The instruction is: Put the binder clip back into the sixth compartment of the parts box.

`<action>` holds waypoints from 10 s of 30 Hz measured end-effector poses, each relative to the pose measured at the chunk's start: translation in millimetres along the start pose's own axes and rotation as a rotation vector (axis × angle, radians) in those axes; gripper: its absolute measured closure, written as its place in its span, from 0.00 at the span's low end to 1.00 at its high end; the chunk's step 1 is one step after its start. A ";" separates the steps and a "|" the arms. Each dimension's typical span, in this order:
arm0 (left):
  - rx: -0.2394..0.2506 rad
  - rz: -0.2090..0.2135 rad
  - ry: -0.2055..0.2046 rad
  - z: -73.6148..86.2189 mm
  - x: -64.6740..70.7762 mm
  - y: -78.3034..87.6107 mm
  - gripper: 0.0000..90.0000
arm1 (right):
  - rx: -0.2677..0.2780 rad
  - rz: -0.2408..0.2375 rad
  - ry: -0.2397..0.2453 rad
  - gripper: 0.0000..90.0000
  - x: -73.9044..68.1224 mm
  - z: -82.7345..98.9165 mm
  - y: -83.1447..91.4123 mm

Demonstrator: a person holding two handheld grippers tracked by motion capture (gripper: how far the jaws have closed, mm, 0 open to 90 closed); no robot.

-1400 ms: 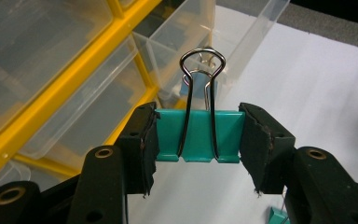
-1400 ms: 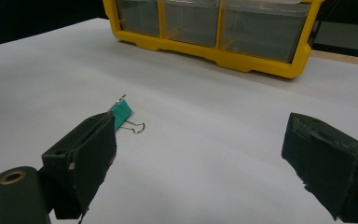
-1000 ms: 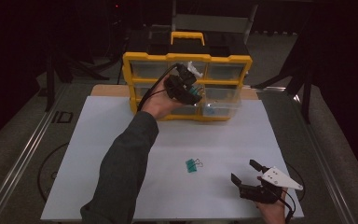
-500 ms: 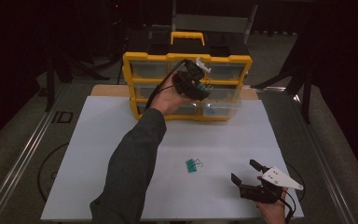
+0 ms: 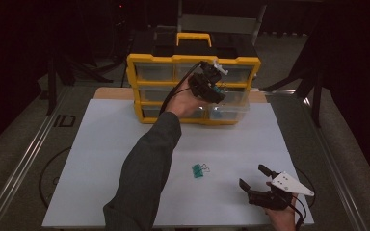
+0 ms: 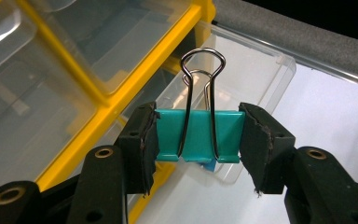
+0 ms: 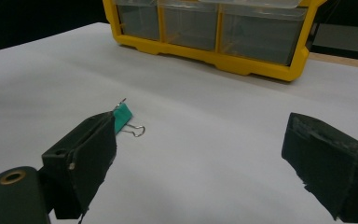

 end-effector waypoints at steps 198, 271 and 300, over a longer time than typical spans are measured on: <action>0.064 0.013 0.036 36.0 -10.2 30.0 0.56 | 0.021 0.018 -0.013 0.11 15.0 -6.0 -7.2; 0.178 -0.256 0.205 237.0 4.5 124.9 0.00 | 0.012 -0.001 -0.003 0.11 1.8 -3.9 -13.4; 0.342 -0.418 0.366 347.0 39.6 152.9 0.00 | 0.030 -0.004 0.023 0.11 -1.8 -11.6 -24.4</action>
Point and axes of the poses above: each handheld gripper's, and its own axes: y roughly backward along the jaws, z roughly out of its underside, x roughly to its right, the point moved 10 cm from there along -y, roughly forward along the jaws, and after that the axes turned 8 degrees about -y, right-handed, at the moved point
